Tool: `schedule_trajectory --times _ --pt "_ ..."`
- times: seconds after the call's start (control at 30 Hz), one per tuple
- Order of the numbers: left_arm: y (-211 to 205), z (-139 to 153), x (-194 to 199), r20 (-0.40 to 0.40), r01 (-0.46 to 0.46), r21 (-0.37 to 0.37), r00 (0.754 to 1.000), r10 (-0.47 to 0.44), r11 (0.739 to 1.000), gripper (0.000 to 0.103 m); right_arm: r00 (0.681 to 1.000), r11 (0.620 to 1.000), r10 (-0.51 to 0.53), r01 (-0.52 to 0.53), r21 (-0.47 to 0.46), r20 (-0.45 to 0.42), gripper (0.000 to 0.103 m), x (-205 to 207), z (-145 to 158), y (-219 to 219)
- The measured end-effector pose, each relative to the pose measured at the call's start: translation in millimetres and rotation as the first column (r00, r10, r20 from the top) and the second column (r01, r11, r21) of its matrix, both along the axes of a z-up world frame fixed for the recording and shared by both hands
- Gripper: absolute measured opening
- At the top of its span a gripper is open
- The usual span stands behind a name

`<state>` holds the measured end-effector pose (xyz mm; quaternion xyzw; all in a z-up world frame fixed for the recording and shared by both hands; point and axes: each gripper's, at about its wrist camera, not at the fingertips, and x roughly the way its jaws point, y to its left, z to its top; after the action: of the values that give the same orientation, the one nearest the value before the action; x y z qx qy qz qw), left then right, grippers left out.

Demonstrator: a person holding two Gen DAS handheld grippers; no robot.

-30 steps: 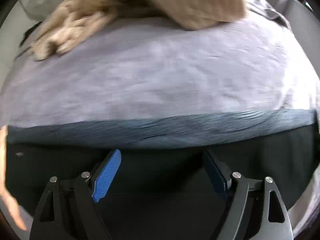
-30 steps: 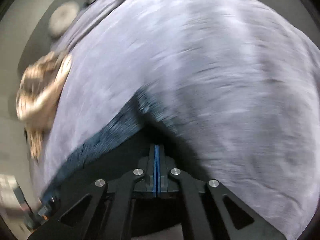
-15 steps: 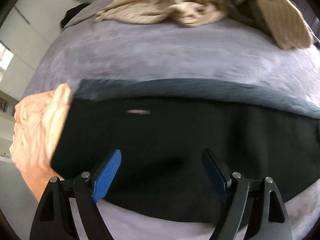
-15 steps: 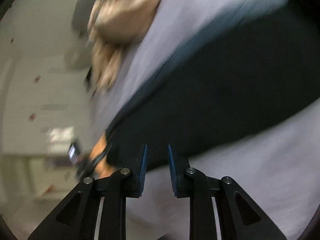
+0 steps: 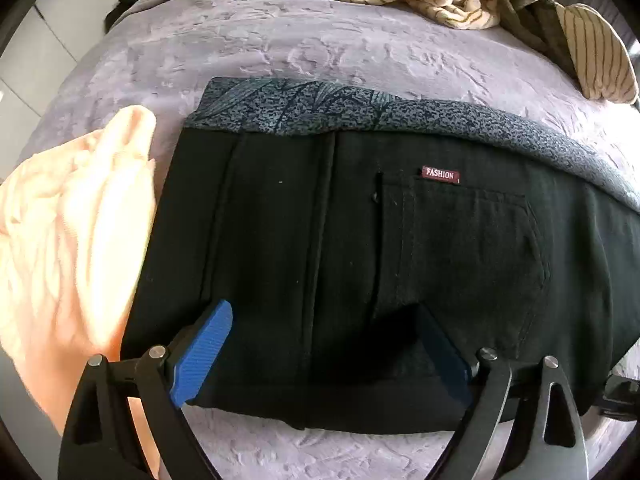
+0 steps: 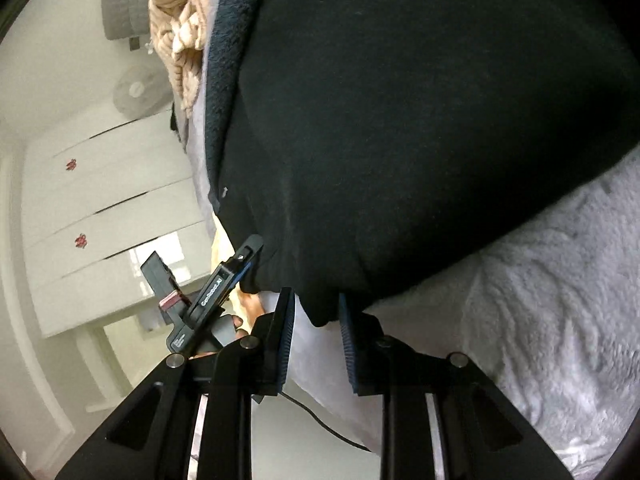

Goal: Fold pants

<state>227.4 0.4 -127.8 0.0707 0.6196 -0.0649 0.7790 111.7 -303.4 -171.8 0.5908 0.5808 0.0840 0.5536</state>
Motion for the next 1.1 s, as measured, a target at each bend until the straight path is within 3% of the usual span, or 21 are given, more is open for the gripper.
schedule_trajectory --times 0.13,0.23,0.33,0.37,0.4,0.43,0.63,0.73,0.8,0.87,0.9,0.97,1.03,1.1 --pt "1 1 1 0.008 0.008 -0.011 1.000 -0.008 1.000 0.094 0.999 1.000 0.000 -0.001 -0.016 -0.037 0.036 -2 -1 -1" --pt "0 1 -1 0.010 0.008 -0.009 1.000 -0.008 1.000 0.094 0.998 0.998 -0.060 0.060 -0.004 -0.020 0.043 -2 3 -11" --pt "0 1 -2 0.009 0.007 -0.010 1.000 -0.007 1.000 0.094 0.995 0.995 -0.100 0.100 0.015 -0.025 0.044 5 1 -13" --pt "1 0 -1 0.010 0.007 -0.010 1.000 -0.007 1.000 0.094 0.994 0.994 -0.105 0.106 0.013 -0.022 0.043 6 2 -13" --pt "1 0 -1 0.010 0.009 -0.009 1.000 -0.009 1.000 0.094 0.994 0.994 -0.108 0.108 0.004 -0.021 0.024 6 3 -12" --pt "2 -1 -1 0.011 0.012 -0.009 1.000 -0.011 1.000 0.094 0.995 0.995 -0.100 0.099 -0.023 -0.022 0.011 7 6 -12" --pt "1 1 -5 0.017 0.013 0.014 1.000 -0.013 1.000 0.094 0.997 0.992 -0.041 0.031 -0.126 -0.071 0.007 -12 1 -10" --pt "-11 18 -10 0.011 0.019 0.043 1.000 -0.020 0.999 0.094 0.997 0.986 0.045 -0.053 -0.156 -0.056 0.011 -7 21 -13" --pt "-27 33 -21 0.023 0.052 0.006 0.998 -0.052 0.999 0.094 0.991 0.957 0.130 -0.134 -0.258 -0.031 0.015 2 47 -21" --pt "-53 43 -35 0.034 0.115 -0.036 0.993 -0.114 0.993 0.094 0.979 0.893 0.206 -0.191 -0.407 -0.008 0.039 14 75 -33" --pt "-65 45 -40 0.040 0.140 -0.045 0.990 -0.139 0.989 0.094 0.974 0.856 0.228 -0.202 -0.475 -0.004 0.057 21 85 -38" --pt "-103 42 -53 0.040 0.198 -0.082 0.980 -0.196 0.977 0.094 0.963 0.791 0.269 -0.214 -0.574 0.011 0.058 39 98 -48" --pt "-131 29 -61 0.011 0.215 -0.096 0.976 -0.215 0.972 0.094 0.953 0.742 0.304 -0.250 -0.622 -0.021 0.058 53 93 -51" --pt "-153 10 -68 -0.024 0.236 -0.040 0.971 -0.237 0.971 0.094 0.938 0.703 0.331 -0.317 -0.637 -0.102 0.053 56 71 -50"
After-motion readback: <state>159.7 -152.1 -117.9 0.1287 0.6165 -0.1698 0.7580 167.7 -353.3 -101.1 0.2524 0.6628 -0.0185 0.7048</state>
